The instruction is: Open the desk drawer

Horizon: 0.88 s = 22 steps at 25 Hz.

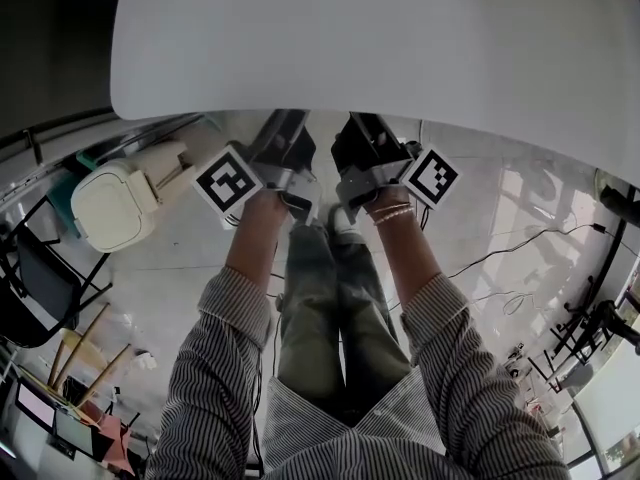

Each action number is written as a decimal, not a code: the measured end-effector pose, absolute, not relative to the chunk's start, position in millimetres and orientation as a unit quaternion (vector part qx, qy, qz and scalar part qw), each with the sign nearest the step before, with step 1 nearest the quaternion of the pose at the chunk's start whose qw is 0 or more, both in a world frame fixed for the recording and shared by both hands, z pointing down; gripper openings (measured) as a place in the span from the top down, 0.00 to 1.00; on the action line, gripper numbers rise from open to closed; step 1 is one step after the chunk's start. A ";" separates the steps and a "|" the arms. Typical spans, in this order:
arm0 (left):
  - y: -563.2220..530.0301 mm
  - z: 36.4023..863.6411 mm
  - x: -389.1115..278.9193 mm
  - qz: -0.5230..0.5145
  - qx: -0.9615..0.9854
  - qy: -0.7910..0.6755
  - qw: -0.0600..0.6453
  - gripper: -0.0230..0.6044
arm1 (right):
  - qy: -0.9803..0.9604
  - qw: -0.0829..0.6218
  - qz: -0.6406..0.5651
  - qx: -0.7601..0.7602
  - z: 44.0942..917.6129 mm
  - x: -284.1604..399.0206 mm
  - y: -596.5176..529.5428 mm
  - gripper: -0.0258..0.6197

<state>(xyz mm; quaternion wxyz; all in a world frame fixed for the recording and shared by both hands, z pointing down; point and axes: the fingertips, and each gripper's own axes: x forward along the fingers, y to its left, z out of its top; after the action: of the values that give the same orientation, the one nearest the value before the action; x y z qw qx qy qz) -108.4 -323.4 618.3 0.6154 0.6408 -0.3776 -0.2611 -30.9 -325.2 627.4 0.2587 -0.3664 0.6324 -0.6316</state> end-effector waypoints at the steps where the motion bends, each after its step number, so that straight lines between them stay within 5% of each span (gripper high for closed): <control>1: -324.0 619.1 -109.6 -0.256 0.643 -0.379 0.614 0.70 | 0.633 0.260 -0.629 -0.369 627.8 -29.7 -325.7 0.76; 10: -327.8 617.5 -108.0 -0.247 0.648 -0.383 0.610 0.85 | 0.636 0.272 -0.621 -0.369 620.9 -26.3 -329.0 0.83; 22: -327.7 616.7 -105.7 -0.293 0.623 -0.370 0.624 0.89 | 0.631 0.277 -0.615 -0.383 619.9 -24.6 -327.6 0.90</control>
<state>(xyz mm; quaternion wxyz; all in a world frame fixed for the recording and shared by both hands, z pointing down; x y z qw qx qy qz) -105.7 -327.7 616.7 0.6237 0.6232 -0.3702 -0.2926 -24.6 -327.6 619.9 0.2775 -0.3826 0.6308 -0.6154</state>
